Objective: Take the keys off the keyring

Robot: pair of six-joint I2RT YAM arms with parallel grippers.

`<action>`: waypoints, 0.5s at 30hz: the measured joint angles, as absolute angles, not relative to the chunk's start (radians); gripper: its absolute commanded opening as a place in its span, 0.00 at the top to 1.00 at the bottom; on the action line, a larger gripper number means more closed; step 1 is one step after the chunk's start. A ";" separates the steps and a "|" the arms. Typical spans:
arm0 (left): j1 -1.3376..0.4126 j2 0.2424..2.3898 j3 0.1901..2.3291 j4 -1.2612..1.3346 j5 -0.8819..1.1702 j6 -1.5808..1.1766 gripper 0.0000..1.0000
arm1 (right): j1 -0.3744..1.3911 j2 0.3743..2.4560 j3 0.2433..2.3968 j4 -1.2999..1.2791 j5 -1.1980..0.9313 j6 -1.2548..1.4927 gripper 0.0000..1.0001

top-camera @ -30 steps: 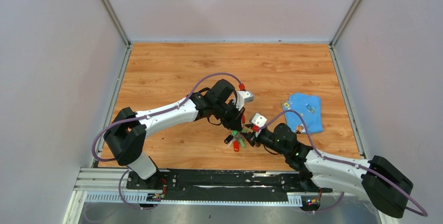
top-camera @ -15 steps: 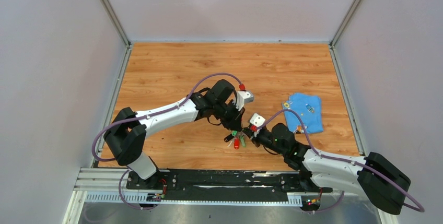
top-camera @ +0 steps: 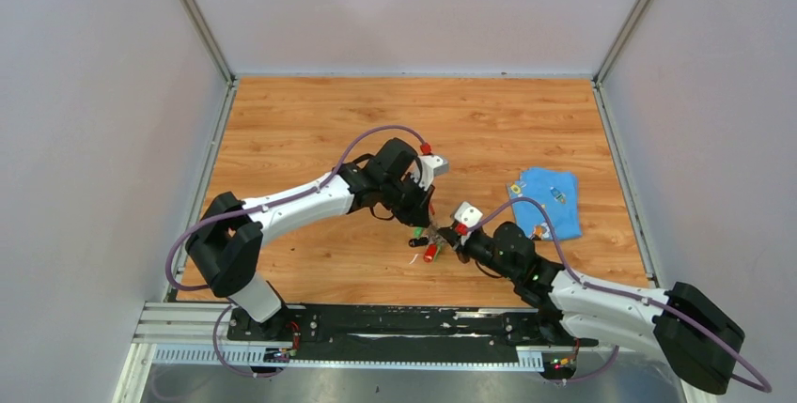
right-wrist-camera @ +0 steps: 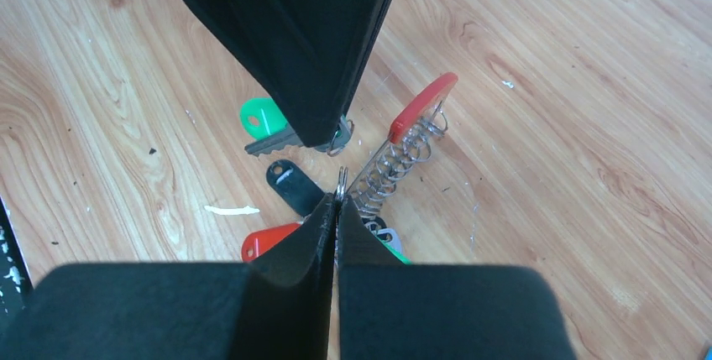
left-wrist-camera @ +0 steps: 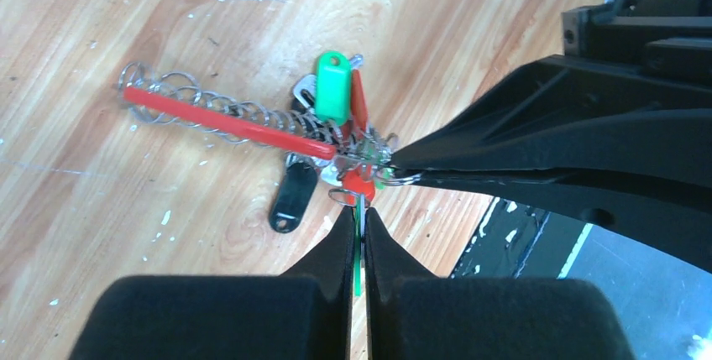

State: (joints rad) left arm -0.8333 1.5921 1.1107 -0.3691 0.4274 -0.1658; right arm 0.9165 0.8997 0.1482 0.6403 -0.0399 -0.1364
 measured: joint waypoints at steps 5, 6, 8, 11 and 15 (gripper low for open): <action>-0.820 1.592 1.111 -0.369 0.405 -0.183 1.00 | 0.916 0.859 0.146 0.620 -0.027 -0.125 0.99; -0.819 1.592 1.111 -0.369 0.400 -0.187 1.00 | 0.916 0.853 0.145 0.618 -0.025 -0.123 0.99; -0.818 1.592 1.111 -0.369 0.393 -0.192 1.00 | 0.916 0.844 0.144 0.611 -0.012 -0.116 0.99; -0.813 1.592 1.111 -0.369 0.369 -0.201 1.00 | 0.916 0.836 0.145 0.599 0.015 -0.097 0.99; -0.774 1.592 1.092 -0.366 0.280 -0.241 1.00 | 0.916 0.833 0.159 0.539 0.076 -0.062 0.99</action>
State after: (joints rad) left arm -0.7742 1.5925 1.0920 -0.3656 0.2802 -0.2413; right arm 0.9165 0.8333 0.1593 0.5388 0.0761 -0.0616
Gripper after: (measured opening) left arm 0.011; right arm 0.012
